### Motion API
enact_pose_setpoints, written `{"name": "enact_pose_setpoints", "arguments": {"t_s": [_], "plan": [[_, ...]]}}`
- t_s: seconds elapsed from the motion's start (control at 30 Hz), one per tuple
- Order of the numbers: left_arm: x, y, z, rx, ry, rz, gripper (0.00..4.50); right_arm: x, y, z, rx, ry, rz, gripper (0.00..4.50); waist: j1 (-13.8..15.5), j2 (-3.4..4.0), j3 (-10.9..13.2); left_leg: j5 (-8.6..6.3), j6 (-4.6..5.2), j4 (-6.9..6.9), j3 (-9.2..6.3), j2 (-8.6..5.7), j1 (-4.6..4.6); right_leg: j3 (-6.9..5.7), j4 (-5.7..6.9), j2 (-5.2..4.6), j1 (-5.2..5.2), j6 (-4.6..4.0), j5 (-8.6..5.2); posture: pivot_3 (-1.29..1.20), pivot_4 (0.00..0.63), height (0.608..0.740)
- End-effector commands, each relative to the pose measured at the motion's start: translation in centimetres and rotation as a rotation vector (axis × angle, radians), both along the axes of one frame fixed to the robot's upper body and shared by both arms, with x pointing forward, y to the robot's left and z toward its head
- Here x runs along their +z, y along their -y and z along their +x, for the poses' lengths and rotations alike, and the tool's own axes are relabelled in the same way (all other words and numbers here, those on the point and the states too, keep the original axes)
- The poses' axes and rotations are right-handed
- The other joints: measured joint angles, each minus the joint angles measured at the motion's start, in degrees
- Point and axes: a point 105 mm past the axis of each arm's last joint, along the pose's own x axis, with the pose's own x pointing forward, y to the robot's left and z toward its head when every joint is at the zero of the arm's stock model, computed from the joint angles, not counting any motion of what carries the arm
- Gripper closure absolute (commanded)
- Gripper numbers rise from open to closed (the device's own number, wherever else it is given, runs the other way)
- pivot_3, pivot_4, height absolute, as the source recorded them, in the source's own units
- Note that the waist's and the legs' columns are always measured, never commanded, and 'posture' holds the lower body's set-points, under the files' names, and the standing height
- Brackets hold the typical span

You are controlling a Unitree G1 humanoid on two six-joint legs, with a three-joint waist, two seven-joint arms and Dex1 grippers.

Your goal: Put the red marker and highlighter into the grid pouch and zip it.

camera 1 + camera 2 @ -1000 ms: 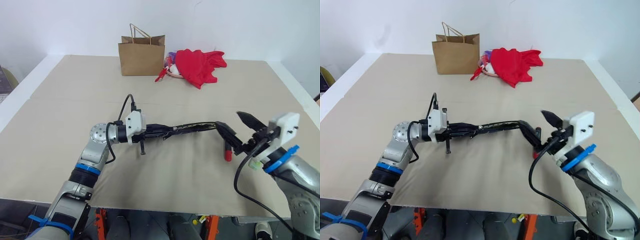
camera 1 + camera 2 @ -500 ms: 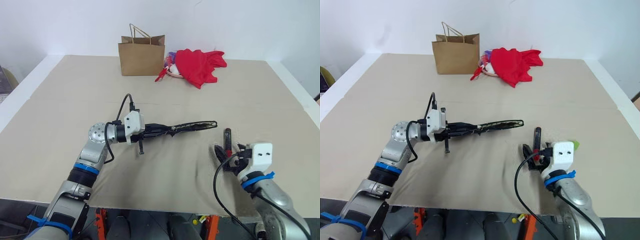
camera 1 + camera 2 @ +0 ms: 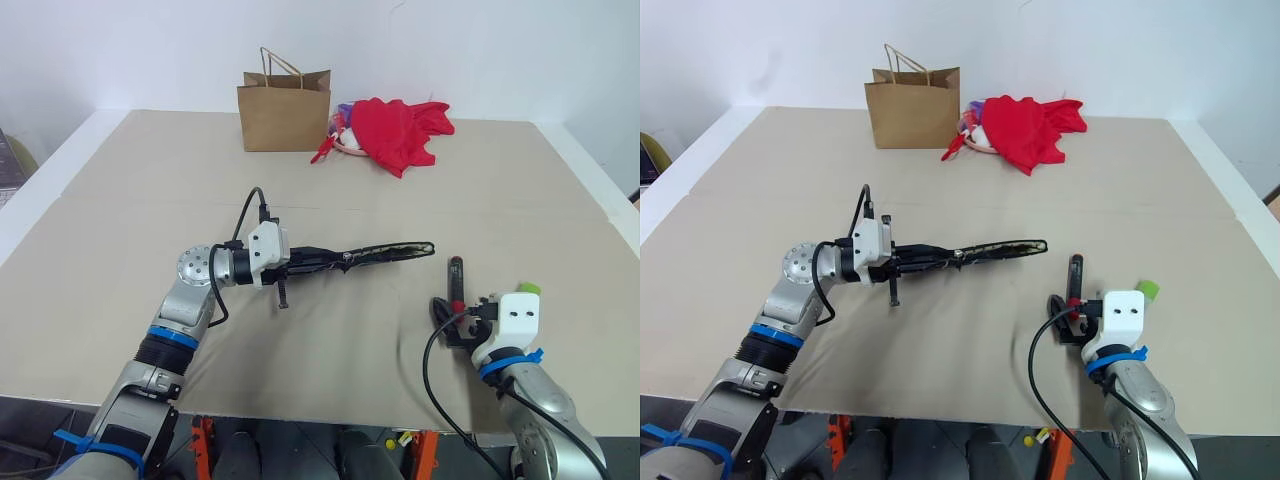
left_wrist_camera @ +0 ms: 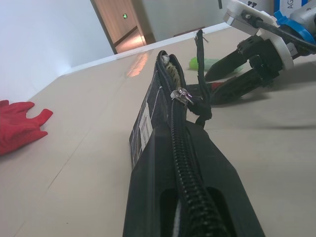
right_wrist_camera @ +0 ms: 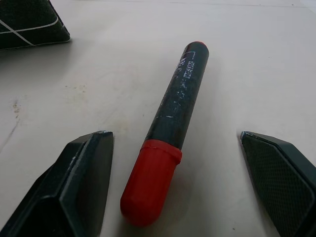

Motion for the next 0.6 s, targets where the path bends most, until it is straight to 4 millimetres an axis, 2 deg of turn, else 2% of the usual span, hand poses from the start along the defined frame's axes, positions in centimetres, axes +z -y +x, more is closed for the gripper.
{"name": "enact_pose_setpoints", "arguments": {"t_s": [0.03, 0.13, 0.17, 0.2, 0.3, 0.33, 0.4, 0.53, 0.6], "plan": [[1.6, -0.2, -0.1, 0.008, 0.072, -0.026, 4.50, -1.1, -0.6, 0.5, -0.018, -0.048, -0.002, 0.57, 0.0, -0.01, 0.0, 0.00, 0.00, 0.00, 0.00, 0.00, 0.00, 0.00, 0.00, 0.00, 0.00, 0.00, 0.00, 0.00, 0.150, 0.740], [1.6, -0.3, -0.2, 0.013, 0.072, -0.027, 4.50, -1.4, -1.1, 0.8, -0.011, -0.072, -0.007, 1.61, -0.3, -0.05, 0.0, 0.04, -0.04, 0.00, 0.00, 0.01, 0.04, 0.01, 0.00, 0.00, 0.01, -0.02, 0.04, 0.00, 0.150, 0.740], [1.6, -0.3, -0.2, 0.013, 0.071, -0.027, 4.50, -1.4, -1.1, 0.8, -0.009, -0.070, -0.007, 2.14, -0.3, -0.05, 0.0, 0.10, -0.03, 0.00, 0.00, 0.01, 0.05, 0.00, 0.00, 0.00, 0.01, -0.02, 0.08, 0.00, 0.150, 0.740], [1.6, -0.2, -0.2, 0.013, 0.071, -0.028, 4.50, -1.3, -1.2, 0.9, -0.008, -0.068, 0.000, 2.32, -0.2, -0.05, 0.0, 0.12, -0.02, 0.00, 0.00, 0.01, 0.05, 0.00, 0.00, 0.00, 0.01, -0.01, 0.10, 0.00, 0.150, 0.740], [1.6, -0.2, -0.2, 0.014, 0.070, -0.029, 4.50, -1.2, -1.2, 1.0, -0.008, -0.064, 0.010, 3.45, -0.2, -0.06, 0.0, 0.19, -0.03, 0.00, 0.00, 0.01, 0.05, 0.00, 0.00, 0.00, 0.02, -0.01, 0.14, 0.00, 0.150, 0.740], [1.6, -0.3, -0.2, 0.015, 0.071, -0.030, 4.50, -1.1, -1.2, 1.0, -0.006, -0.064, 0.009, 3.50, -0.2, -0.06, 0.0, 0.20, -0.05, 0.00, 0.00, 0.01, 0.05, 0.00, 0.00, 0.00, 0.02, -0.02, 0.13, 0.00, 0.150, 0.740], [1.7, -0.3, -0.2, 0.016, 0.072, -0.030, 4.50, -1.1, -1.2, 1.1, 0.001, -0.062, 0.006, 3.88, -0.2, -0.08, 0.0, 0.28, -0.14, 0.00, 0.00, 0.00, 0.04, 0.01, 0.00, -0.01, 0.02, -0.06, 0.14, 0.00, 0.150, 0.740], [1.7, -0.3, -0.3, 0.016, 0.072, -0.030, 4.50, -0.6, -1.6, 1.4, 0.037, -0.046, -0.014, 3.88, -0.2, -0.08, 0.0, 0.31, -0.12, 0.00, 0.00, 0.00, 0.05, 0.01, 0.00, -0.01, 0.02, -0.10, 0.15, 0.00, 0.150, 0.740], [1.7, -0.3, -0.3, 0.016, 0.073, -0.029, 4.50, 1.0, -1.0, 1.7, 0.049, 0.002, -0.038, 3.88, -0.2, -0.08, 0.0, 0.31, -0.12, 0.00, 0.00, 0.00, 0.05, 0.01, 0.00, -0.01, 0.02, -0.09, 0.16, 0.00, 0.150, 0.740]]}}
